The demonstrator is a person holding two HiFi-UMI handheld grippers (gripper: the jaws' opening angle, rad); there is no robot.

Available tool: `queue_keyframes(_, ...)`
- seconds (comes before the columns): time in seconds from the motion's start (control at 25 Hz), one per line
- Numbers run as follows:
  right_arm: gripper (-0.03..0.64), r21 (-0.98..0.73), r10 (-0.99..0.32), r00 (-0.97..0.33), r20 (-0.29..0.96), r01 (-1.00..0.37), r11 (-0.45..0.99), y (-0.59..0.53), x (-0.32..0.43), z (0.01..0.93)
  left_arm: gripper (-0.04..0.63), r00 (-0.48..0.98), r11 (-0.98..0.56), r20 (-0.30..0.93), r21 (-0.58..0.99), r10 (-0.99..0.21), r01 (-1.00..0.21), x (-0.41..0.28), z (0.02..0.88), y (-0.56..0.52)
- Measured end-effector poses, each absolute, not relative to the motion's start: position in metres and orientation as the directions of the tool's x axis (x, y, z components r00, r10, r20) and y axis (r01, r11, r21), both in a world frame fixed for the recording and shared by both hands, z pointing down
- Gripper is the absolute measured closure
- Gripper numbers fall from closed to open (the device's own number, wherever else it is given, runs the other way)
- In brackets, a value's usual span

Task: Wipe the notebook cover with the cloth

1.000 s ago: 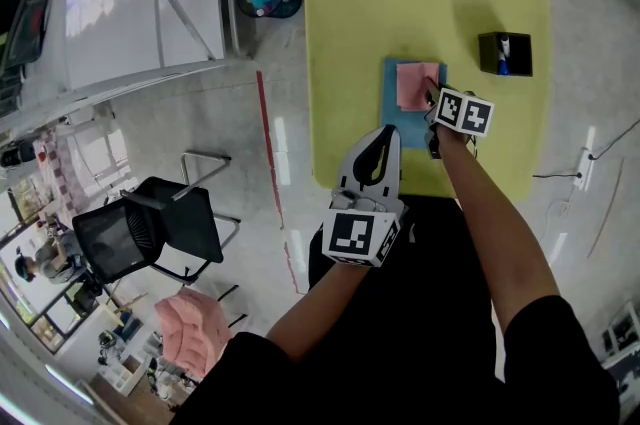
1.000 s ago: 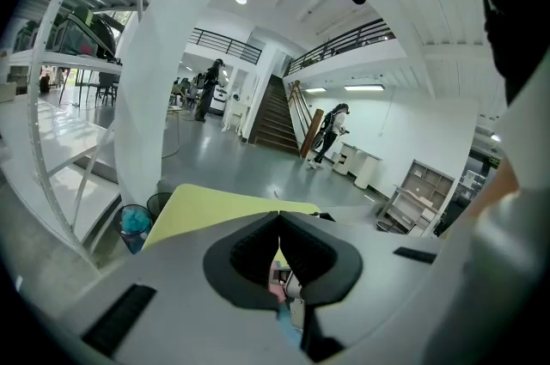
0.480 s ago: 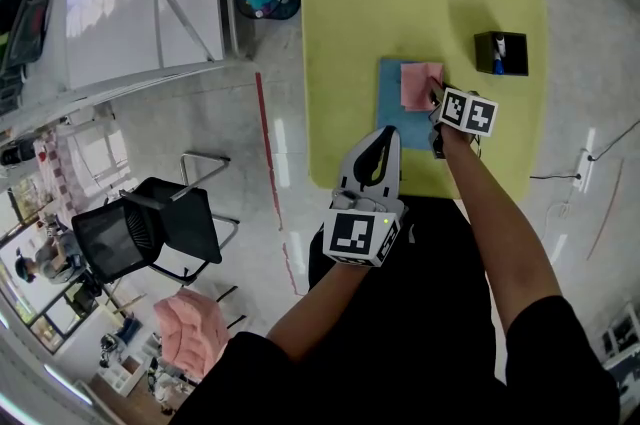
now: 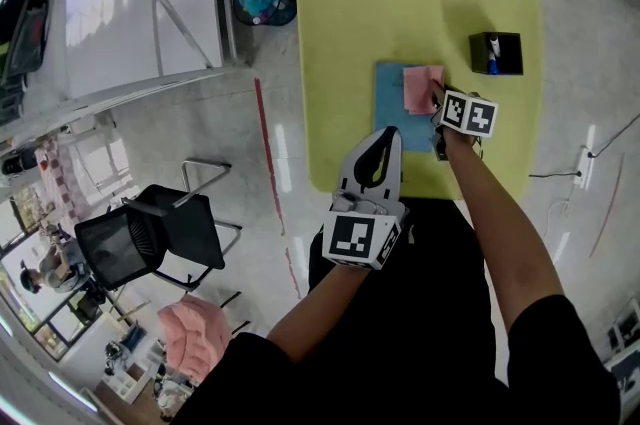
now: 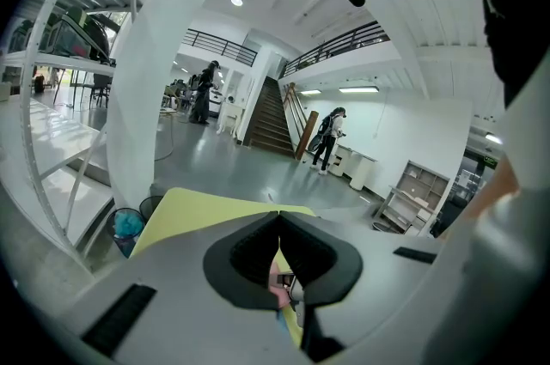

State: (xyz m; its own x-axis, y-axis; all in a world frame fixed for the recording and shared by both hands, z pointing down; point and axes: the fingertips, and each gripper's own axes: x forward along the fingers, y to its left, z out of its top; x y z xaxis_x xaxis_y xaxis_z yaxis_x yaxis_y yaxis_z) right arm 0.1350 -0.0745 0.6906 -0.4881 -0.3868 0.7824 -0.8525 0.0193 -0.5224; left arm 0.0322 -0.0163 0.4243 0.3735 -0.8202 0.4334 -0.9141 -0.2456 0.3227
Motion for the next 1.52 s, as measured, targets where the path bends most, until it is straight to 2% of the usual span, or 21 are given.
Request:
queue_keyframes(0.36,0.580,-0.493,-0.403,-0.453,0.795,-0.870,0.006,-0.073,0.141,0.693,0.580,0.401,-0.273,0.423,0.332,-0.812,-0.903,0.017,0.423,-0.011)
queue_keyframes(0.52,0.580,-0.482,-0.441,-0.414,0.797,-0.875,-0.050,-0.073,0.145,0.686,0.580,0.408,-0.277,0.417,0.339,-0.812,-0.899,0.001,0.417,-0.012)
queue_keyframes(0.6,0.579,-0.518,-0.481,-0.433,0.763,-0.854,-0.053,-0.074,0.143,0.672,0.580,0.419,-0.284,0.406,0.351,-0.813,-0.892,-0.006,0.411,-0.011)
queue_keyframes(0.8,0.579,-0.544,-0.518,-0.486,0.704,-0.838,0.047,-0.067,0.122,0.641,0.580,0.443,-0.303,0.392,0.370,-0.806,-0.878,-0.016,0.409,-0.010)
queue_keyframes(1.16,0.579,-0.672,-0.535,-0.618,0.575,-0.730,0.121,-0.064,0.035,0.582,0.580,0.430,-0.281,0.389,0.384,-0.814,-0.879,-0.043,0.408,-0.007)
queue_keyframes(1.32,0.580,-0.731,-0.525,-0.636,0.566,-0.682,0.039,-0.059,0.007,0.594,0.580,0.406,-0.252,0.396,0.385,-0.824,-0.888,-0.059,0.410,-0.007)
queue_keyframes(1.52,0.579,-0.729,-0.491,-0.611,0.620,-0.681,-0.072,-0.045,-0.002,0.628,0.580,0.387,-0.222,0.411,0.394,-0.826,-0.892,-0.078,0.413,-0.002)
